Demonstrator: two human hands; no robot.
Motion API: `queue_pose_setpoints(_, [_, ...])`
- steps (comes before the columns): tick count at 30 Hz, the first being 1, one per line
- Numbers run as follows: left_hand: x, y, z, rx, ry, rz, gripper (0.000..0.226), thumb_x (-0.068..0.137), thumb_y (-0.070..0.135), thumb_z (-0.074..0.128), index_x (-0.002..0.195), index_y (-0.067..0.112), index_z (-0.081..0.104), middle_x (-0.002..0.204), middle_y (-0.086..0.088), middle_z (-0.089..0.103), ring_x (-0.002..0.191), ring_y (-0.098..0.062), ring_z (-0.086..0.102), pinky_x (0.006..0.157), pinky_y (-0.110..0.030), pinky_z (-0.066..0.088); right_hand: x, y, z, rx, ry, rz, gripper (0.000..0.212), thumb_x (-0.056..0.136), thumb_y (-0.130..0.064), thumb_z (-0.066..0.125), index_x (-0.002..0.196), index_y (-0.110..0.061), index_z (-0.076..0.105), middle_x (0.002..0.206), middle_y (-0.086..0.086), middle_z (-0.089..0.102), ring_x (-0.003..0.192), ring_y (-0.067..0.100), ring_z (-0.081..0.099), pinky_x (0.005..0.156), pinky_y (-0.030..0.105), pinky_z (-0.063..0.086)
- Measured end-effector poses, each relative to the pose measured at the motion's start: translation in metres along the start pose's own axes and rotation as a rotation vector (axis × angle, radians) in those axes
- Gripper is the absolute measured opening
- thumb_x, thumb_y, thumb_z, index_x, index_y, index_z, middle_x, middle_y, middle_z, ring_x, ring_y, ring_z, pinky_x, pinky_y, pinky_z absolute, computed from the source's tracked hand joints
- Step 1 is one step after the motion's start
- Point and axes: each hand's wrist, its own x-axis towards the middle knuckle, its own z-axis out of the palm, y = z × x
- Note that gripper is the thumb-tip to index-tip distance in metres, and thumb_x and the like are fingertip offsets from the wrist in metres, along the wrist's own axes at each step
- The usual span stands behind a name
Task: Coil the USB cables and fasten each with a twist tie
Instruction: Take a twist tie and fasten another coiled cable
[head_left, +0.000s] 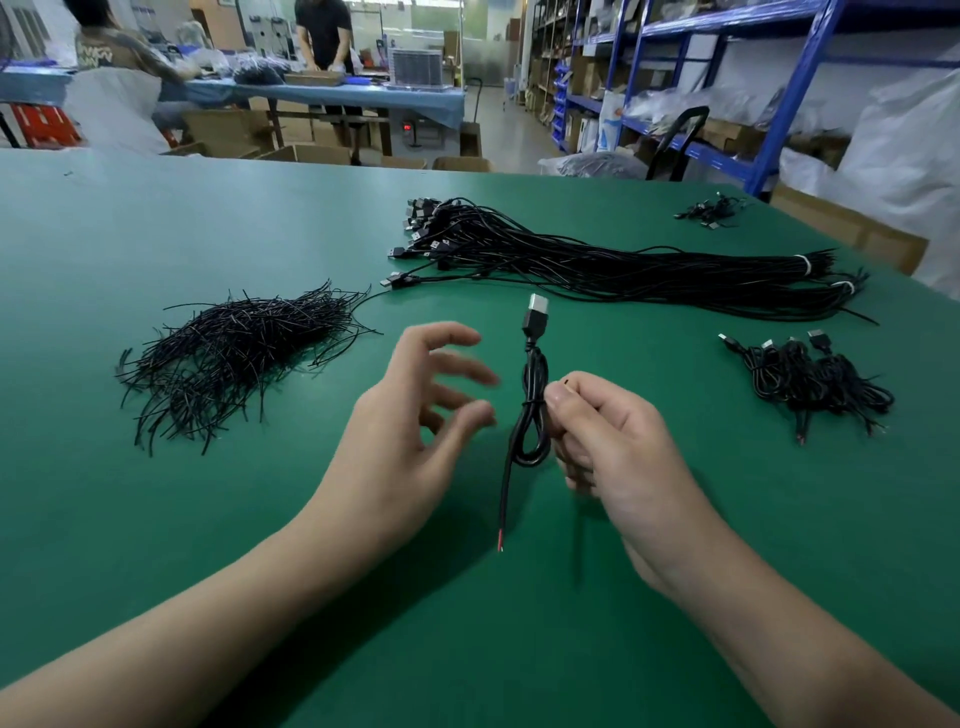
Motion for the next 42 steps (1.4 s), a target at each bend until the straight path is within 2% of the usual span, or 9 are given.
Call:
queue_pose_setpoints(3, [0.003,-0.002,-0.006,0.377,0.04,0.331,0.036,0.089,0.023,0.075,0.124,0.026,0.065,0.129,0.009,0.056,0.11,-0.007,0.06,0.087,-0.019,0.046,-0.001,-0.001,0.001,0.119,-0.064,0.12,0.03,0.103,-0.025,0.05,0.078,-0.009,0.05,0.052,-0.011,0.031,0.048,0.008,0.028,0.044,0.016,0.025])
queue_pose_setpoints(6, [0.004,0.0,-0.007,0.406,0.017,0.41,0.023,0.093,0.031,0.067,0.109,0.019,0.077,0.123,0.008,0.068,0.115,-0.013,0.062,0.096,-0.026,0.048,-0.002,-0.002,0.005,0.147,-0.112,0.117,0.029,0.104,-0.023,0.048,0.078,-0.012,0.047,0.054,-0.011,0.03,0.048,0.007,0.024,0.043,0.017,0.023])
queue_pose_setpoints(9, [0.001,0.007,-0.005,0.259,0.037,0.282,0.019,0.09,0.036,0.071,0.097,0.019,0.078,0.103,0.016,0.075,0.103,-0.003,0.068,0.092,-0.024,0.052,-0.003,-0.001,0.006,0.02,-0.095,-0.007,0.037,0.106,-0.027,0.047,0.078,-0.004,0.041,0.057,-0.012,0.03,0.051,0.008,0.024,0.048,0.021,0.023])
queue_pose_setpoints(13, [0.0,0.01,-0.001,0.005,-0.023,-0.03,0.017,0.091,0.031,0.07,0.076,0.025,0.069,0.074,0.014,0.07,0.071,-0.002,0.064,0.07,-0.013,0.045,-0.008,-0.003,0.007,-0.286,-0.015,-0.291,0.033,0.103,-0.033,0.046,0.074,-0.018,0.045,0.06,-0.009,0.034,0.056,0.006,0.029,0.051,0.024,0.026])
queue_pose_setpoints(20, [0.0,0.016,-0.003,-0.554,-0.298,-0.332,0.027,0.095,0.035,0.06,0.081,0.014,0.07,0.077,-0.006,0.071,0.075,-0.022,0.069,0.075,-0.034,0.05,-0.004,-0.005,-0.005,-0.664,0.043,-0.576,0.033,0.104,-0.025,0.048,0.075,-0.009,0.049,0.061,-0.006,0.041,0.058,0.016,0.042,0.054,0.034,0.036])
queue_pose_setpoints(26, [-0.002,0.014,0.004,-0.373,-0.128,-0.207,0.022,0.09,0.031,0.067,0.075,0.015,0.066,0.065,0.008,0.066,0.062,-0.008,0.06,0.064,-0.018,0.048,-0.007,-0.001,0.009,-0.311,-0.032,-0.212,0.045,0.104,-0.047,0.043,0.07,-0.016,0.041,0.06,-0.011,0.035,0.058,0.007,0.032,0.053,0.031,0.029])
queue_pose_setpoints(32, [-0.005,0.013,0.011,-0.39,-0.063,-0.208,0.017,0.092,0.029,0.064,0.1,0.014,0.064,0.071,0.0,0.07,0.064,-0.011,0.064,0.066,-0.024,0.053,-0.007,0.0,0.013,-0.232,0.045,-0.237,0.047,0.104,-0.044,0.044,0.073,-0.012,0.057,0.056,-0.009,0.049,0.055,0.009,0.039,0.053,0.031,0.036])
queue_pose_setpoints(37, [-0.006,0.008,0.007,0.185,0.098,0.139,0.047,0.086,0.018,0.079,0.127,0.024,0.056,0.115,0.01,0.061,0.104,-0.012,0.063,0.083,-0.021,0.049,-0.004,0.003,0.011,-0.141,0.049,-0.119,0.057,0.097,-0.057,0.044,0.076,-0.005,0.05,0.063,0.006,0.034,0.062,0.017,0.033,0.06,0.039,0.028])
queue_pose_setpoints(42, [0.0,0.006,-0.001,0.353,0.027,0.324,0.024,0.086,0.035,0.075,0.103,0.017,0.077,0.111,0.012,0.072,0.111,-0.011,0.066,0.096,-0.037,0.05,-0.004,-0.001,0.012,-0.138,-0.002,-0.093,0.049,0.098,-0.054,0.045,0.083,-0.013,0.065,0.07,0.018,0.055,0.068,0.015,0.047,0.066,0.051,0.044])
